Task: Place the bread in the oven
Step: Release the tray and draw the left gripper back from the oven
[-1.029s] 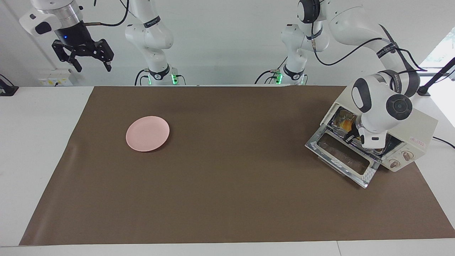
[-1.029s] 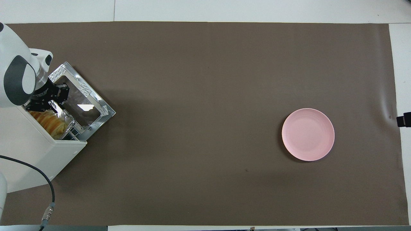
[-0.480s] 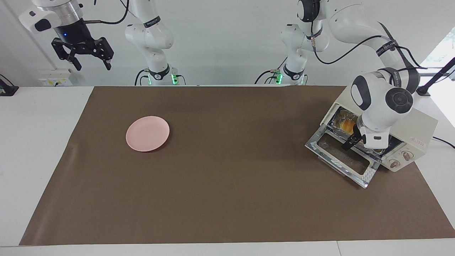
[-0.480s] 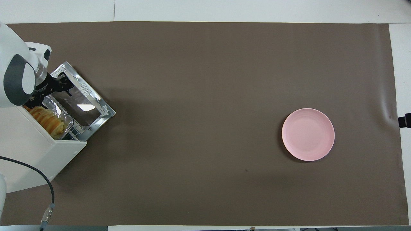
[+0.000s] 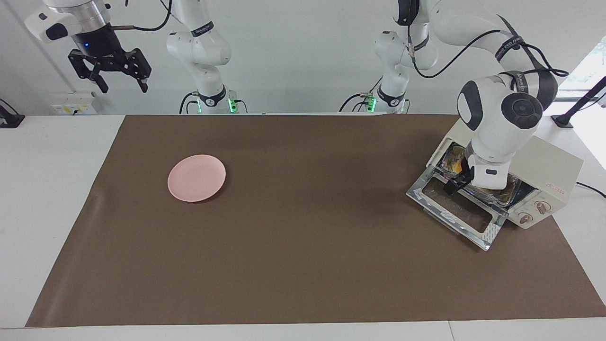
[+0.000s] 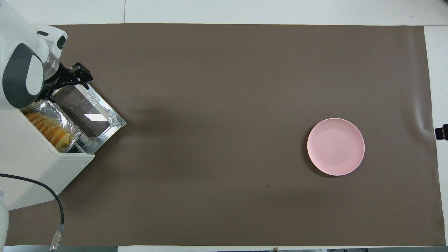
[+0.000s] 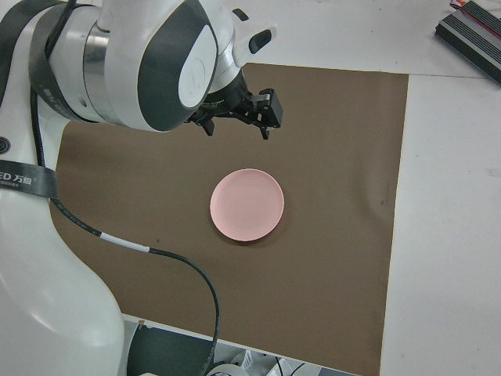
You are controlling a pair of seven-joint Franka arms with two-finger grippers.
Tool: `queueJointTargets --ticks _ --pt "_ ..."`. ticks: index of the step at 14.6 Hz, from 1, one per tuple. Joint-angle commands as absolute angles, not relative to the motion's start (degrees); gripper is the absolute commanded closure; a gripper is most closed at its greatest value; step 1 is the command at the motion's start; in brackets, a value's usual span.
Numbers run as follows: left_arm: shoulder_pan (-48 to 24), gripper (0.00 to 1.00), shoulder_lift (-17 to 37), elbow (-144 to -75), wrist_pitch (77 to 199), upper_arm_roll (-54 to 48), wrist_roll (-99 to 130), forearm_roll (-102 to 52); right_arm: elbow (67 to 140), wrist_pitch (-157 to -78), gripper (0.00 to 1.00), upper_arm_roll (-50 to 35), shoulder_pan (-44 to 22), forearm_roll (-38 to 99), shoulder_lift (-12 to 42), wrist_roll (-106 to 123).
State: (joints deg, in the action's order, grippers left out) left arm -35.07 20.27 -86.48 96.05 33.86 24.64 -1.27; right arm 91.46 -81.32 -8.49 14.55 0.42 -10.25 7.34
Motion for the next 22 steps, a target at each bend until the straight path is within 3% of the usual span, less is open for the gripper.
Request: queueJointTargets --ticks 1,9,16,17,20,22 --pt "-34.98 0.00 19.25 -83.33 90.72 33.66 20.93 -1.49 92.02 -80.86 0.00 -8.70 14.85 0.26 -11.25 8.44" --pt "-34.46 0.00 6.52 -84.02 81.92 34.19 3.98 -5.01 92.02 -80.86 0.00 -8.70 14.94 0.26 -11.34 8.44" --pt "-34.37 0.00 2.12 -86.82 78.04 33.75 -1.41 -4.92 92.11 -80.86 0.00 -8.70 14.94 0.26 -11.69 8.44" --pt "-32.02 0.00 1.67 -87.10 78.05 32.01 -1.41 -4.92 92.11 -80.69 0.00 -8.70 14.85 0.18 -11.69 8.44" --pt "-16.84 0.00 0.18 -87.36 77.70 14.12 -1.94 -4.57 92.11 -80.68 0.00 -8.70 14.94 0.18 -11.69 8.44" --pt "-12.94 0.00 -2.18 -89.89 77.34 8.37 -1.67 -4.48 92.02 -80.68 0.00 -8.70 14.85 0.26 -11.69 8.44"
